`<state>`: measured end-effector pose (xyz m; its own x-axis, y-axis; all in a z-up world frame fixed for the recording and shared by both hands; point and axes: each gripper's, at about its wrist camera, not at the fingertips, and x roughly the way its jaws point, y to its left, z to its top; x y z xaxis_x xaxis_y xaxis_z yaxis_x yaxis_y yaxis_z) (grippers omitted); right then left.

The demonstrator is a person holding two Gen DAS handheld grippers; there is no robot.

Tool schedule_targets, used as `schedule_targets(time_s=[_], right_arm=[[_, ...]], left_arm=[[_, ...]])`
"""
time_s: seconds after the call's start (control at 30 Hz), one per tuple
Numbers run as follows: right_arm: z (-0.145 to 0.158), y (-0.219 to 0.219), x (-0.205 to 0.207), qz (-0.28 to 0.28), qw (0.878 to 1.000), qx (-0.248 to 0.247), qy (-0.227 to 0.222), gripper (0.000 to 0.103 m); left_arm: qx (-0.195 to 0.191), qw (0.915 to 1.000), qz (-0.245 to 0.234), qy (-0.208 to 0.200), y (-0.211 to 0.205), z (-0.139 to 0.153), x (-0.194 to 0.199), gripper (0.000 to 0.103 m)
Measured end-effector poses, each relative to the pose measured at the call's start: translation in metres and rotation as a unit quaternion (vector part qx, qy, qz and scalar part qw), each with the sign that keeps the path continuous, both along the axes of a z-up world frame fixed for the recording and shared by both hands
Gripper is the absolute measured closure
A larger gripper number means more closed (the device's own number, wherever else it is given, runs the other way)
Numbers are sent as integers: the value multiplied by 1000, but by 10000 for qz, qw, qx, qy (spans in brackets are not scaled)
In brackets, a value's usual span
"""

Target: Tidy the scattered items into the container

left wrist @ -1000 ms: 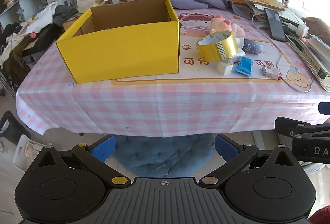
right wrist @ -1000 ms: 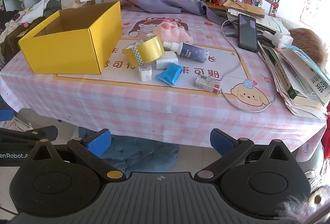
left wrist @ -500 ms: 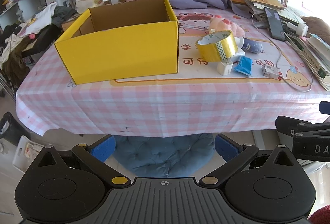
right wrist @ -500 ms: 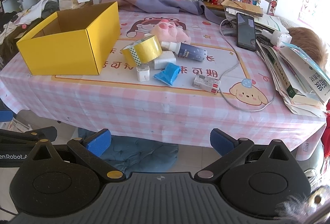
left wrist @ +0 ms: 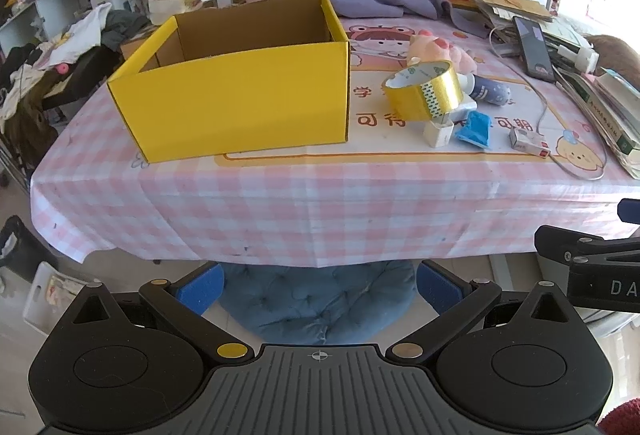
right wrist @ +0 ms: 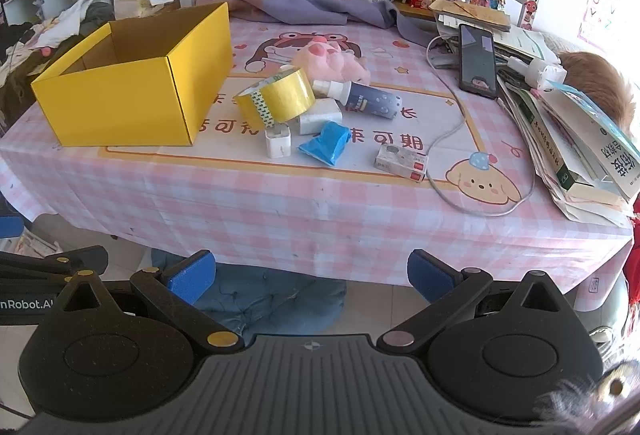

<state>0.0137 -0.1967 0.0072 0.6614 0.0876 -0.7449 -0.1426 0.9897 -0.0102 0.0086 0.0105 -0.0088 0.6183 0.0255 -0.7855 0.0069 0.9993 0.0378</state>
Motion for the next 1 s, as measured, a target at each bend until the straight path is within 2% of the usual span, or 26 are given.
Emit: schedule_targets(time_s=[0.23,0.43,0.6,0.7,0.9,1.0], right_arm=[[0,1,1,28,10000,20,25,0],[4,5,13,275,9996,-78,-36,0],[14,6,14,682,9963,-366,-380,0],[17,7,8,833,9940,-285,-647,0],[25,13,-8,635,9890,-238,-1317,0],[28,11,-9,567,9882,-229,-1401,0]], left_arm=[[5,10000,-38,-51,1,1,0,0],[108,9997,-115,-186,0,6,0,0],[177,9992,-176,-304,1,10,1,0],[144,9984,-191,-504,2,14,-2,0],[140,9950,-242,-962,3,23,-7,0],[129,9943,-286,-1017,1,24,-6,0]])
